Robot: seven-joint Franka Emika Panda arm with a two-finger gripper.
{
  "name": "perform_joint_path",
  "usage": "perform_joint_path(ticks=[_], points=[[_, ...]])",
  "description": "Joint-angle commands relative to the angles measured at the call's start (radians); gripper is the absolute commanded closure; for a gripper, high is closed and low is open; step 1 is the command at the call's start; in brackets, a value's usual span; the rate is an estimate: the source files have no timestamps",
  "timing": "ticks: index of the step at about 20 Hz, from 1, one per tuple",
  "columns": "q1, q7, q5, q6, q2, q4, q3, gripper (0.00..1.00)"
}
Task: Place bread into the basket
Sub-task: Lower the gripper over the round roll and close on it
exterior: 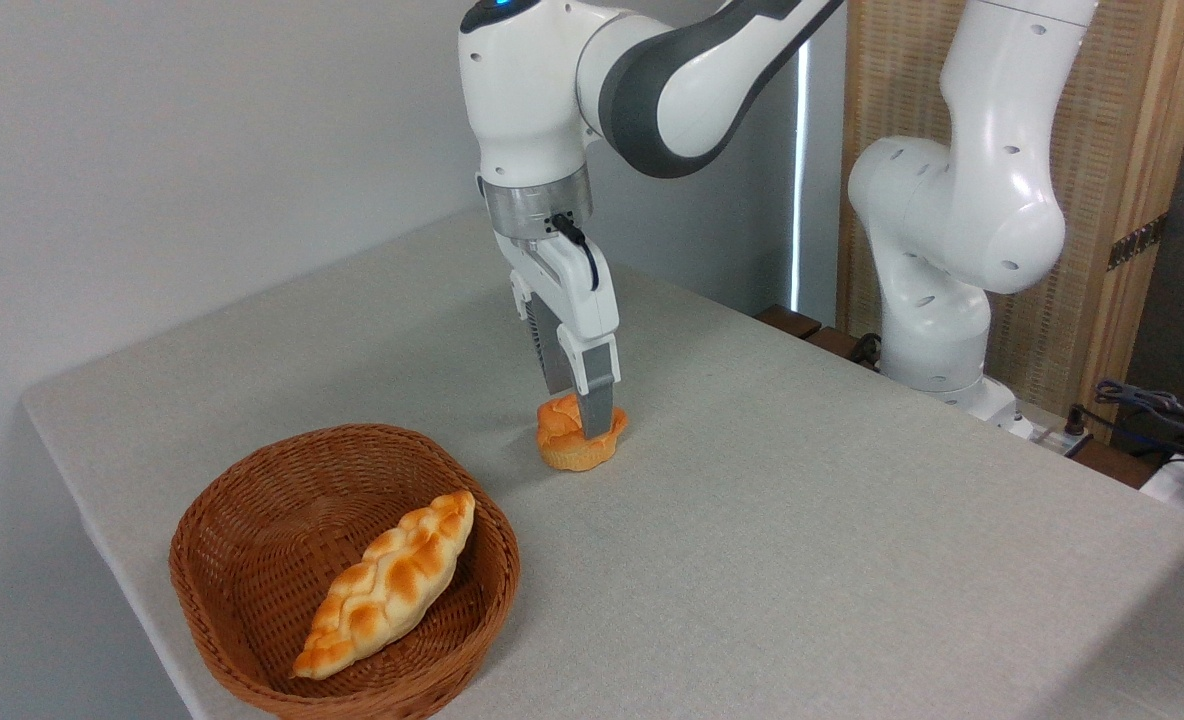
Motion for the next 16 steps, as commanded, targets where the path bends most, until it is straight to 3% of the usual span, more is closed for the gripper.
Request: perform_joint_path(ticks=[1,4,5,8,10,16], points=[[-0.022,0.015,0.016,0.059,-0.002,-0.029,0.019,0.00],[-0.025,0.015,0.016,0.066,0.003,-0.029,0.019,0.00],[-0.028,0.015,0.016,0.068,0.006,-0.033,0.019,0.07],[-0.030,0.015,0.016,0.100,0.009,-0.039,0.019,0.53],[-0.030,0.015,0.016,0.103,0.009,-0.042,0.019,0.69],[-0.033,0.015,0.016,0.105,0.010,-0.049,0.019,0.69]])
